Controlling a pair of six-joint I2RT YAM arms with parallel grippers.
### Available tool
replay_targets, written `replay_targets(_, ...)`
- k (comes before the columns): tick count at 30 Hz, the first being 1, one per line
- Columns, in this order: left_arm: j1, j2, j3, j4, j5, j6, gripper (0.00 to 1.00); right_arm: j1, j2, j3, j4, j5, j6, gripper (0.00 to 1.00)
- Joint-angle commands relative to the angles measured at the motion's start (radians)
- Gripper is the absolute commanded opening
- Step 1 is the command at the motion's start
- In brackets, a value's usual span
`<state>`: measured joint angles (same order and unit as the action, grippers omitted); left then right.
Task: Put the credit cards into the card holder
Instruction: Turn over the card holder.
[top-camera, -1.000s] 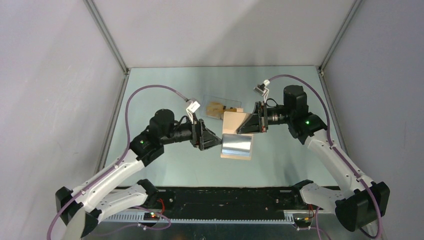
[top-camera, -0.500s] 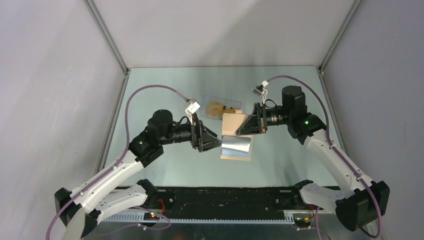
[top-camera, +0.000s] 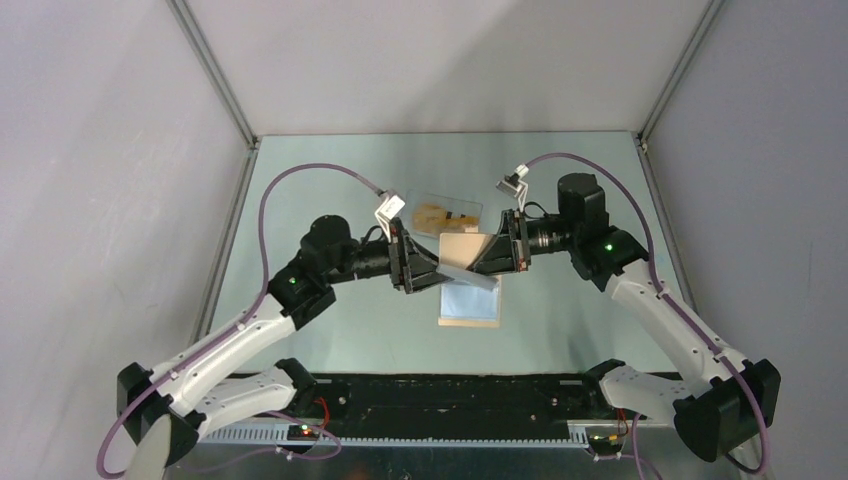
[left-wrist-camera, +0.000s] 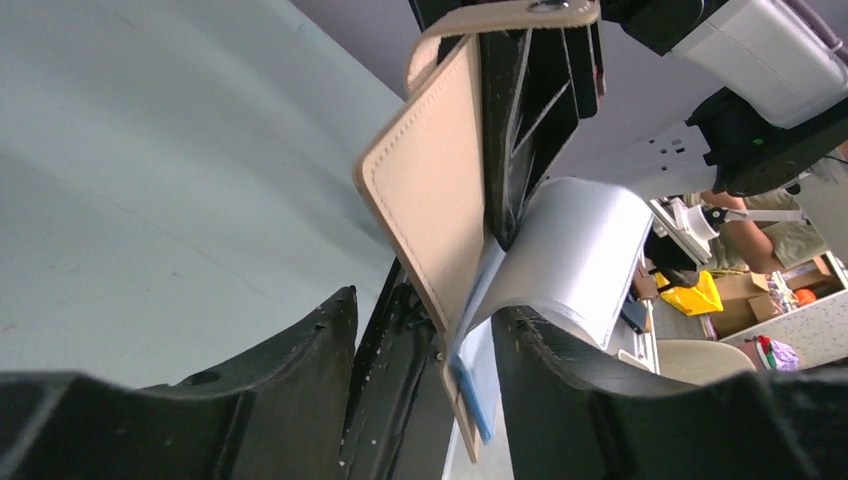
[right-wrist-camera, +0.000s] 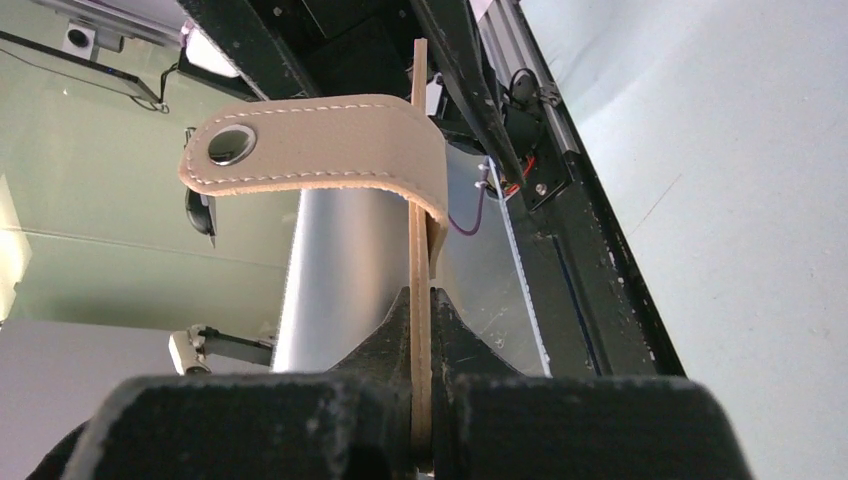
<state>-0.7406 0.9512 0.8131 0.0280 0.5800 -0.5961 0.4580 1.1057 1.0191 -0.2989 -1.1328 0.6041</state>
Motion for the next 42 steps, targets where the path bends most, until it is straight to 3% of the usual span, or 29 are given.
replay_targets(1, -0.014, 0.045, 0.03, 0.103, 0.042, -0.04, 0.54, 0.009, -0.008, 0.007, 0.086, -0.033, 0.037, 0.0)
replay_targets(7, -0.029, 0.062, 0.034, 0.138, 0.072, -0.065, 0.42, 0.007, -0.008, 0.007, 0.128, -0.019, 0.083, 0.04)
replay_targets(9, -0.032, 0.063, 0.026, 0.158, 0.067, -0.078, 0.29, 0.009, -0.007, 0.008, 0.142, -0.008, 0.097, 0.06)
replay_targets(10, -0.034, 0.062, 0.022, 0.172, 0.064, -0.082, 0.16, 0.01, -0.008, 0.007, 0.149, -0.003, 0.103, 0.07)
replay_targets(11, -0.033, 0.059, 0.019, 0.186, 0.054, -0.096, 0.09, 0.01, -0.009, 0.007, 0.152, 0.002, 0.106, 0.1)
replay_targets(13, -0.033, 0.056, 0.004, 0.216, 0.036, -0.121, 0.01, 0.006, -0.015, 0.007, 0.15, 0.025, 0.105, 0.22)
replay_targets(14, -0.033, 0.053, 0.0, 0.227, 0.028, -0.133, 0.0, 0.003, -0.025, 0.008, 0.142, 0.035, 0.1, 0.37)
replay_targets(15, -0.033, 0.049, -0.006, 0.239, 0.015, -0.152, 0.0, -0.011, -0.032, 0.008, 0.135, 0.056, 0.094, 0.45)
replay_targets(16, -0.034, 0.044, -0.008, 0.242, 0.006, -0.16, 0.0, -0.024, -0.052, 0.008, 0.111, 0.067, 0.079, 0.62)
replay_targets(18, -0.033, 0.03, -0.016, 0.245, -0.022, -0.186, 0.0, -0.086, -0.095, 0.007, 0.051, 0.094, 0.043, 0.82)
replay_targets(20, -0.031, 0.009, -0.031, 0.245, -0.066, -0.222, 0.0, -0.163, -0.14, 0.007, -0.019, 0.105, -0.013, 0.96)
replay_targets(24, -0.024, -0.036, -0.064, 0.247, -0.169, -0.313, 0.0, -0.312, -0.203, -0.004, -0.146, 0.042, -0.115, 0.99)
replay_targets(30, -0.02, -0.065, -0.061, 0.262, -0.161, -0.377, 0.0, -0.301, -0.246, -0.083, -0.107, -0.076, -0.113, 0.99)
replay_targets(36, -0.021, -0.032, -0.007, 0.263, -0.077, -0.378, 0.0, -0.156, -0.197, -0.092, 0.098, 0.003, 0.015, 0.99)
replay_targets(38, -0.02, -0.017, 0.006, 0.262, -0.039, -0.374, 0.0, -0.121, -0.157, -0.091, 0.273, 0.007, 0.097, 0.99)
replay_targets(42, -0.024, 0.001, 0.0, 0.262, 0.004, -0.357, 0.0, -0.054, -0.066, -0.069, 0.45, 0.017, 0.236, 0.91)
